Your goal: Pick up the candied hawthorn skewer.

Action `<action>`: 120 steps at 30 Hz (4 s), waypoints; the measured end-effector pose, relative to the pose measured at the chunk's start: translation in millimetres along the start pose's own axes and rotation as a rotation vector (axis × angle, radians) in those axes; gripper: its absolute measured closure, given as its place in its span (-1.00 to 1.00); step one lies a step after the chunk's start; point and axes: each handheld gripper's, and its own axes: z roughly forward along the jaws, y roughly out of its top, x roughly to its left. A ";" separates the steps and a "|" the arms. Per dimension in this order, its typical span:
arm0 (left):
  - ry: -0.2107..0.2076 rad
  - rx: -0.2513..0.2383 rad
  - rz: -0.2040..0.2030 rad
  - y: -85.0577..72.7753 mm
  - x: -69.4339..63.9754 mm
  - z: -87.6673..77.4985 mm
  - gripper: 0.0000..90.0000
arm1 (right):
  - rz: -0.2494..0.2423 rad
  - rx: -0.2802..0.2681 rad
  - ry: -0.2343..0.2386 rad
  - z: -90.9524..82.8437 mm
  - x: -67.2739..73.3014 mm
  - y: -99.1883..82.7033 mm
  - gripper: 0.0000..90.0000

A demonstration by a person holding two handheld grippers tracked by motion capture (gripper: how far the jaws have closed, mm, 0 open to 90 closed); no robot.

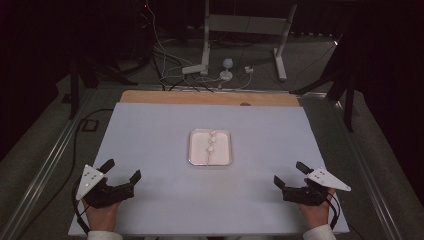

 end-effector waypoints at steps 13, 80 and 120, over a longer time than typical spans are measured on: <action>-0.011 -0.004 -0.038 6.0 -9.3 5.8 -0.98 | -0.009 0.005 -0.030 -4.2 -1.9 -0.6 -1.00; -0.180 0.267 -0.029 14.3 -106.1 169.3 -0.97 | -0.020 0.045 -0.041 -0.5 -1.9 -2.6 -1.00; -0.160 0.605 -0.124 -9.8 -121.9 208.7 0.93 | 0.007 0.043 -0.034 -1.1 -4.9 -3.4 -1.00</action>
